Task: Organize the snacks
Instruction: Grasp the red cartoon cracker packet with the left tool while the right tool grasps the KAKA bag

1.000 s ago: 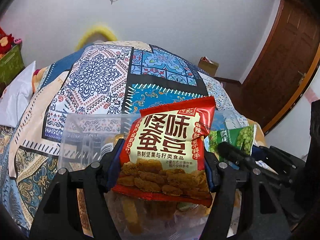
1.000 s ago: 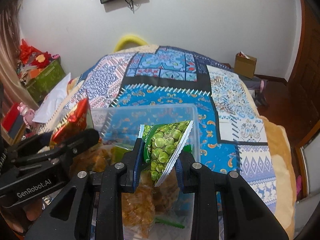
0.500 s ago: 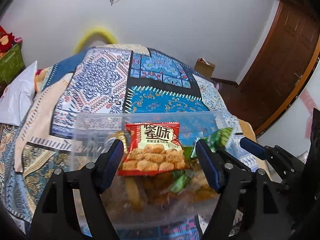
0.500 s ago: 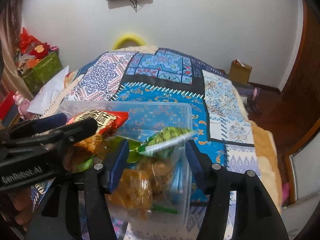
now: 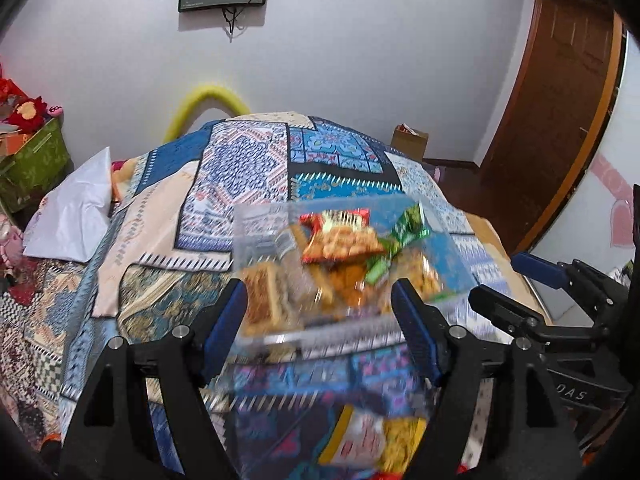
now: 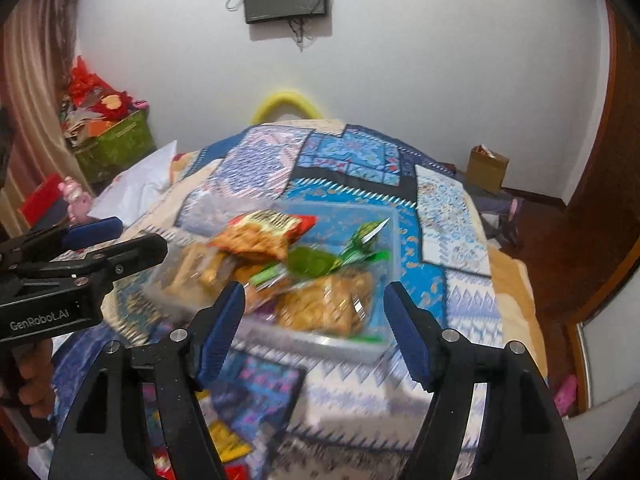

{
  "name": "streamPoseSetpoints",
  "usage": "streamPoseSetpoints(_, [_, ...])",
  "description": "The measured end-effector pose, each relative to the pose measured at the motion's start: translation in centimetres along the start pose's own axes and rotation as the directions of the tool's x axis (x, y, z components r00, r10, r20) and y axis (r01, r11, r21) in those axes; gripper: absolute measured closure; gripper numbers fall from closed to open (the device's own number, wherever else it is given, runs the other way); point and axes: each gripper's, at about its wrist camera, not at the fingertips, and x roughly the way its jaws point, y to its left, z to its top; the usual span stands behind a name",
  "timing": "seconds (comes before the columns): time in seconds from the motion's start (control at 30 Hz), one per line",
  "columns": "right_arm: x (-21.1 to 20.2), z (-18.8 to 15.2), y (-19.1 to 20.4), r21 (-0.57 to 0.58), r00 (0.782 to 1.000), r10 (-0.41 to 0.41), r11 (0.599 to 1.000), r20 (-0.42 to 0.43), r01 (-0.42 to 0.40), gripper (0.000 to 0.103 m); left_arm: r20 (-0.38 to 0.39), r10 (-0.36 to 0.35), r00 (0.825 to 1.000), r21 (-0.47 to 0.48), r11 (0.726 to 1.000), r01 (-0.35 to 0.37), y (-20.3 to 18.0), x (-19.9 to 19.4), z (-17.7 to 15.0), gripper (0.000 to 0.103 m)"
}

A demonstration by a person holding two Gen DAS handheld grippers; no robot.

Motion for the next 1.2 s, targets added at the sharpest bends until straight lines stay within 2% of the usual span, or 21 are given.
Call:
streamPoseSetpoints(0.1, [-0.4, -1.6, 1.5, -0.020, 1.000, 0.020, 1.000, -0.015, -0.020, 0.024, -0.015, -0.001, 1.000, -0.004, 1.000, 0.001, 0.7, -1.3, -1.8, 0.029])
streamPoseSetpoints(0.3, [0.4, -4.9, 3.8, -0.034, 0.992, 0.083, 0.996, -0.098, -0.087, 0.023, -0.066, 0.005, 0.998, -0.030, 1.000, -0.007, 2.4, -2.0, -5.9, 0.029])
streamPoseSetpoints(0.43, [2.1, -7.1, 5.3, -0.045, 0.974, 0.134, 0.988, -0.185, -0.145, 0.023, -0.110, 0.005, 0.994, -0.057, 0.998, -0.012, 4.0, -1.6, -8.3, 0.029])
streamPoseSetpoints(0.63, [5.1, -9.5, 7.4, -0.108, 0.946, 0.133, 0.979, -0.295, -0.171, 0.023, -0.159, 0.010, 0.987, -0.078, 0.997, -0.022, 5.7, -1.0, -10.8, 0.029])
streamPoseSetpoints(0.77, [7.2, -9.9, 8.0, -0.136, 0.929, 0.122, 0.975, -0.349, -0.178, 0.023, -0.174, 0.014, 0.985, -0.073, 0.997, -0.027, 6.3, -0.6, -12.0, 0.029])
streamPoseSetpoints(0.83, [8.2, -9.9, 7.9, -0.131, 0.921, 0.126, 0.974, -0.368, -0.186, 0.023, -0.178, 0.012, 0.984, -0.069, 0.997, -0.025, 6.3, -0.6, -12.4, 0.029])
streamPoseSetpoints(0.9, [8.6, -9.8, 7.8, -0.129, 0.923, 0.123, 0.975, -0.365, -0.181, 0.023, -0.185, 0.008, 0.983, -0.065, 0.998, -0.020, 6.3, -0.4, -12.7, 0.029])
streamPoseSetpoints(0.93, [8.7, -9.7, 7.7, -0.125, 0.925, 0.123, 0.976, -0.359, -0.178, 0.026, -0.187, 0.006, 0.982, -0.062, 0.998, -0.018, 6.2, -0.4, -12.9, 0.029])
streamPoseSetpoints(0.97, [8.6, -9.6, 7.6, -0.126, 0.929, 0.118, 0.977, -0.351, -0.171, 0.035, -0.188, 0.001, 0.982, -0.061, 0.998, -0.013, 6.1, -0.3, -13.0, 0.029])
streamPoseSetpoints(1.03, [8.4, -9.5, 7.1, -0.116, 0.933, 0.116, 0.980, -0.340, -0.164, 0.046, -0.190, -0.006, 0.982, -0.059, 0.998, -0.005, 5.9, -0.3, -13.2, 0.029])
streamPoseSetpoints(1.1, [8.1, -9.5, 6.7, -0.096, 0.935, 0.125, 0.982, -0.333, -0.165, 0.050, -0.194, -0.019, 0.981, -0.059, 0.998, 0.008, 5.4, -0.4, -13.3, 0.029])
streamPoseSetpoints(1.2, [7.1, -9.5, 5.5, -0.065, 0.942, 0.123, 0.987, -0.312, -0.150, 0.051, -0.193, -0.049, 0.980, -0.059, 0.998, 0.038, 4.4, -1.0, -13.5, 0.029])
